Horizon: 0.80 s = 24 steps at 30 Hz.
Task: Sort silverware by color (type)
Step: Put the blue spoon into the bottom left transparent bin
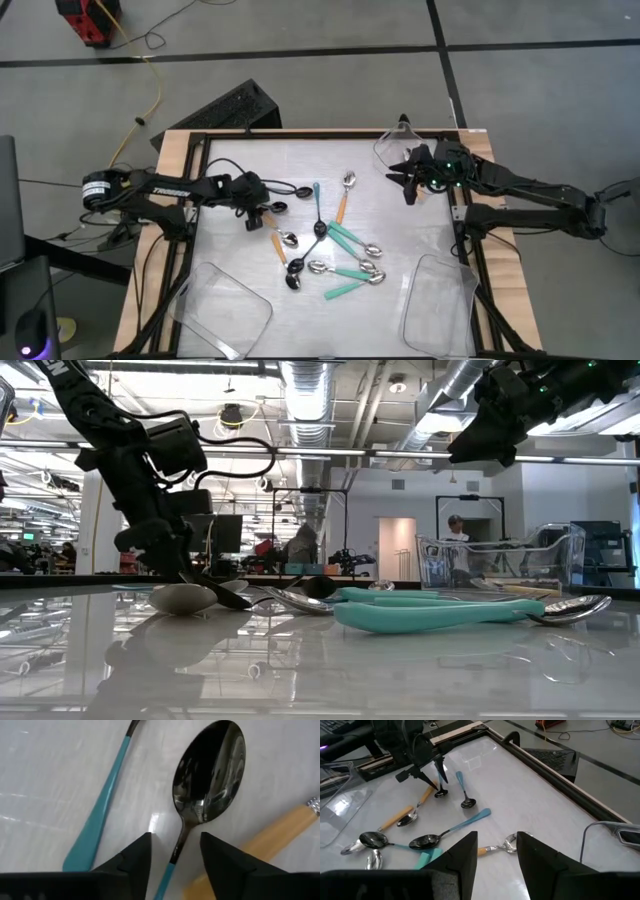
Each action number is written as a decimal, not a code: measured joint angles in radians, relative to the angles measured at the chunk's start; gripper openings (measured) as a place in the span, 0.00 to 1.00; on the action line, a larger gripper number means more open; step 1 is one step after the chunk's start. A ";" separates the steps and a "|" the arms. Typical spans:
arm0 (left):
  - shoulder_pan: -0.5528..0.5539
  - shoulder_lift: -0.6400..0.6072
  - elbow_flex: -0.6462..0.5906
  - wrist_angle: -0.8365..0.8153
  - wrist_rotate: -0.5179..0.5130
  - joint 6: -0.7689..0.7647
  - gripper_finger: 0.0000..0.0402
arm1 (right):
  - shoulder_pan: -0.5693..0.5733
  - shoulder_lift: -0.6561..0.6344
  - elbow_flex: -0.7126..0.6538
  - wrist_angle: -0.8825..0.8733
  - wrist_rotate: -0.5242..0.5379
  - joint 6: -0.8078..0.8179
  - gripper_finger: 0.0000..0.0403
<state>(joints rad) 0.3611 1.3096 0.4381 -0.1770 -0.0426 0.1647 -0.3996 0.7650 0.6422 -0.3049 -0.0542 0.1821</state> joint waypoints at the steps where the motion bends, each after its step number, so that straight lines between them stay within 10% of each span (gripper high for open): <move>1: 0.000 0.003 0.000 0.000 0.003 -0.011 0.33 | 0.000 0.000 0.000 0.000 -0.001 0.002 0.40; 9: -0.001 0.076 0.004 0.048 0.020 -0.017 0.03 | 0.000 0.000 0.000 0.008 -0.001 0.003 0.40; 24: 0.003 0.008 0.046 0.091 -0.003 -0.080 0.00 | 0.000 0.000 0.000 0.008 0.001 0.003 0.40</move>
<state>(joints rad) 0.3638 1.3181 0.4841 -0.0861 -0.0455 0.0843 -0.3996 0.7654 0.6422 -0.2974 -0.0534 0.1854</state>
